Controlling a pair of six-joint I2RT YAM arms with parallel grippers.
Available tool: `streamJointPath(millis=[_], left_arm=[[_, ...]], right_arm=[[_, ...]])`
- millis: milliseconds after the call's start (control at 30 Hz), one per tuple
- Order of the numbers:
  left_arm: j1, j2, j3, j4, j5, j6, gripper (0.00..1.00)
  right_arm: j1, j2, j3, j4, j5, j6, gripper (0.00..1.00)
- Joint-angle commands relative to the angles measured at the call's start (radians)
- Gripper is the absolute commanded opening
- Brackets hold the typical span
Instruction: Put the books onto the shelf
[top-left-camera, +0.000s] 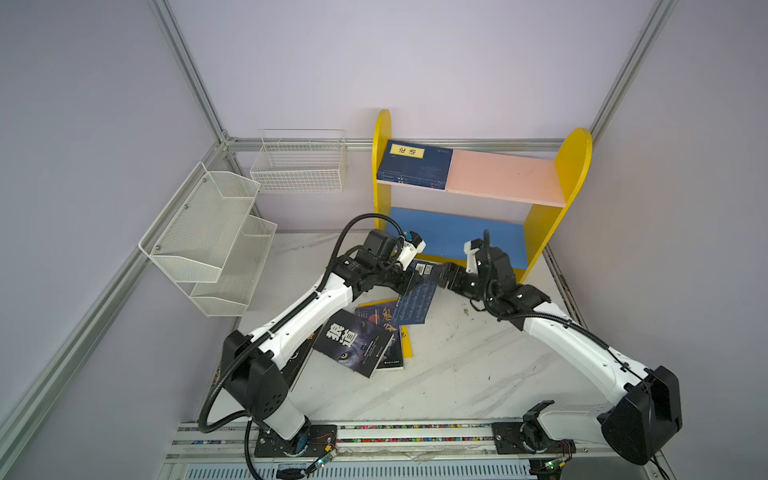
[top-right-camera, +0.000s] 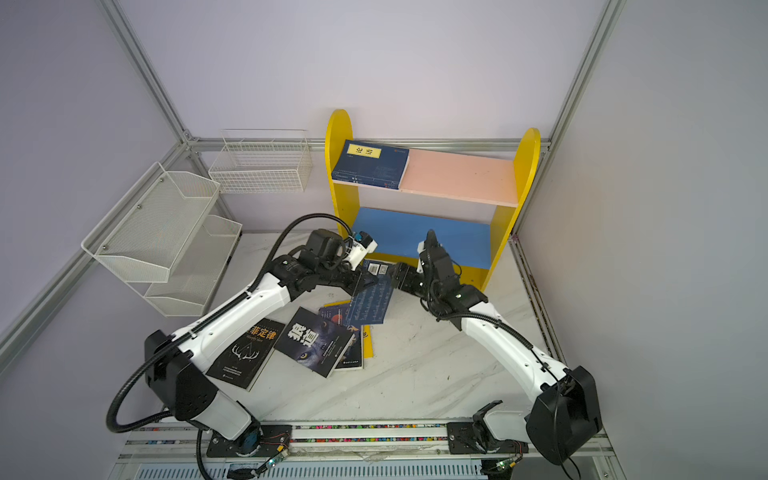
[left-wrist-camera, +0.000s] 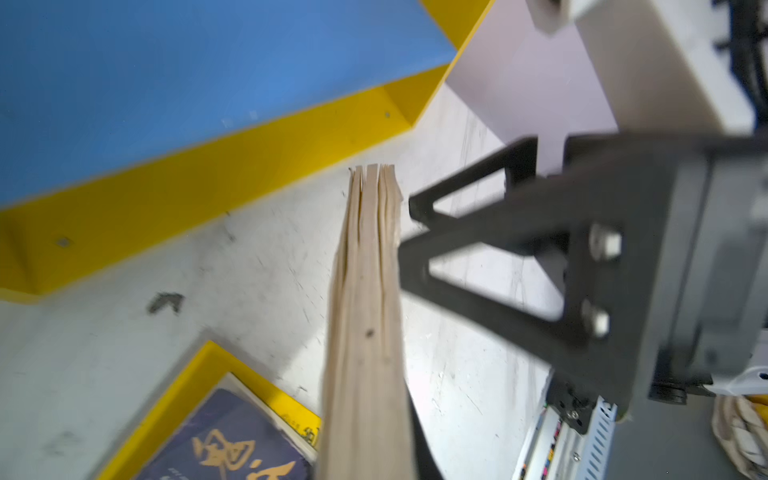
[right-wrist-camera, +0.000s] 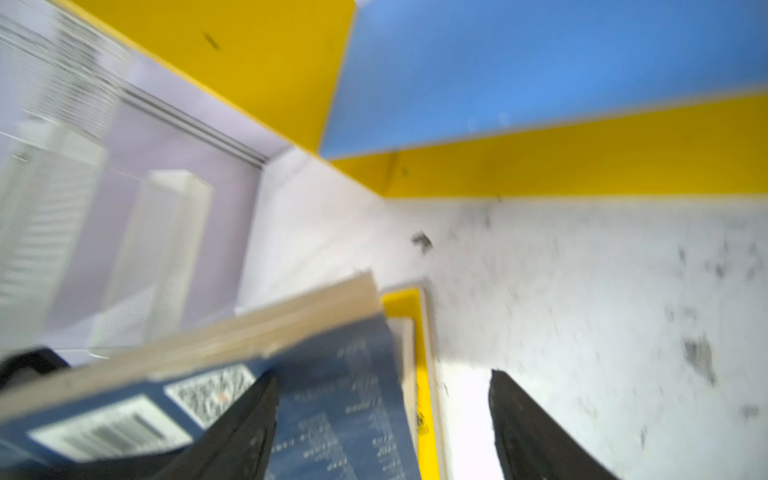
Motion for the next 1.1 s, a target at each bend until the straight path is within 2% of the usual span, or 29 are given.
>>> streamJointPath(millis=[0,167,267,367,533,867,1067], left_arm=[[-0.011,-0.058,0.124,-0.041,-0.163,0.202,0.0],[-0.075,-0.074,0.125,-0.022,-0.385,0.382,0.0],[-0.119,-0.085,0.062,0.048,-0.516,0.477,0.0],[-0.126,-0.111,-0.013,0.164,-0.57,0.515,0.0],[-0.126,-0.127,-0.094,0.311,-0.624,0.589,0.0],[-0.127,-0.154,-0.187,0.438,-0.575,0.682,0.0],[-0.127,-0.188,-0.241,0.472,-0.568,0.703,0.0]], right_arm=[[-0.083,0.048,0.172,-0.081,-0.251,0.093,0.86],[-0.123,0.185,0.35,-0.069,-0.524,0.265,0.86],[-0.122,0.224,0.381,-0.022,-0.629,0.38,0.86],[-0.122,0.234,0.373,-0.012,-0.691,0.458,0.86],[-0.127,0.222,0.345,-0.082,-0.718,0.496,0.86],[-0.126,0.261,0.33,0.013,-0.75,0.641,0.86],[-0.126,0.35,0.427,-0.014,-0.784,0.638,0.85]])
